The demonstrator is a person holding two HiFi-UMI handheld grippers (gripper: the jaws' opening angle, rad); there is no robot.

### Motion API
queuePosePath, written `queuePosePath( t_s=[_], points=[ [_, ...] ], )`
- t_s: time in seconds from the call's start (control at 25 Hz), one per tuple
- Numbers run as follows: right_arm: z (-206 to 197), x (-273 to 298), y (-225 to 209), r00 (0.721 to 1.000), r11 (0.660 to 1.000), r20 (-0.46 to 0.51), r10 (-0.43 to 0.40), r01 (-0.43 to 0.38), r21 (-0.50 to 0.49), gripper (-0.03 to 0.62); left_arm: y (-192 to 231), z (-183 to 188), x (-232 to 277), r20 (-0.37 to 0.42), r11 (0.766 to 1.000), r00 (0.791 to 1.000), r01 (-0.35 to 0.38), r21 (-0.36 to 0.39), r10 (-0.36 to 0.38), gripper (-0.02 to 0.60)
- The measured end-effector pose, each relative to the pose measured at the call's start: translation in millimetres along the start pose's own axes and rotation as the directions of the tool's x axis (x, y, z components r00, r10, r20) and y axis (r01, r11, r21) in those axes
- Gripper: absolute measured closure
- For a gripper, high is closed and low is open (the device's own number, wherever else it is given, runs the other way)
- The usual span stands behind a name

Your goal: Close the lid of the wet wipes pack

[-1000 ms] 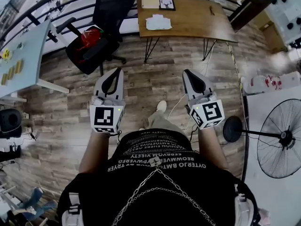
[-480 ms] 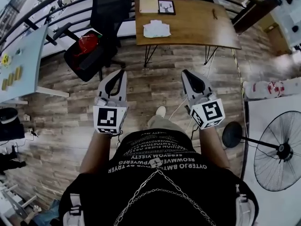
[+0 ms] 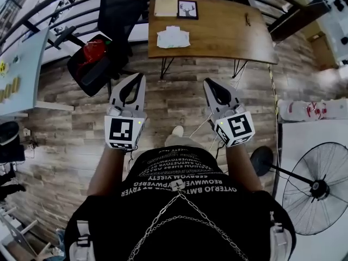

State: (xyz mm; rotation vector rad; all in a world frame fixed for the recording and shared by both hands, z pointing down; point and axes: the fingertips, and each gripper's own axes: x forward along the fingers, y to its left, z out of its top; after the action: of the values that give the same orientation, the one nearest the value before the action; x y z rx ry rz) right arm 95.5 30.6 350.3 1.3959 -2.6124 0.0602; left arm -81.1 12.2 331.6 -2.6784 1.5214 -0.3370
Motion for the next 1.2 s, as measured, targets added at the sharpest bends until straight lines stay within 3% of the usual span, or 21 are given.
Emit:
queuePosePath(
  t_s=[0.44, 0.76, 1.2],
  points=[
    [-15.1, 0.8, -66.9, 0.999, 0.999, 0.006, -0.032, 0.032, 0.007, 0.577, -12.3, 18.4, 39.6, 0.079, 0.997, 0.994, -0.073, 0.017, 0.072, 0.555],
    [-16.2, 4.5, -74.2, 1.000, 1.000, 0.003, -0.007, 0.007, 0.019, 0.576, -0.9, 18.0, 36.9, 0.085, 0.988, 0.985, -0.150, 0.025, 0.147, 0.555],
    [-21.4, 18.5, -83.9, 1.000, 0.999, 0.001, -0.014, 0.014, 0.037, 0.576, -0.2, 9.3, 57.3, 0.055, 0.994, 0.993, -0.103, 0.028, 0.101, 0.554]
  ],
)
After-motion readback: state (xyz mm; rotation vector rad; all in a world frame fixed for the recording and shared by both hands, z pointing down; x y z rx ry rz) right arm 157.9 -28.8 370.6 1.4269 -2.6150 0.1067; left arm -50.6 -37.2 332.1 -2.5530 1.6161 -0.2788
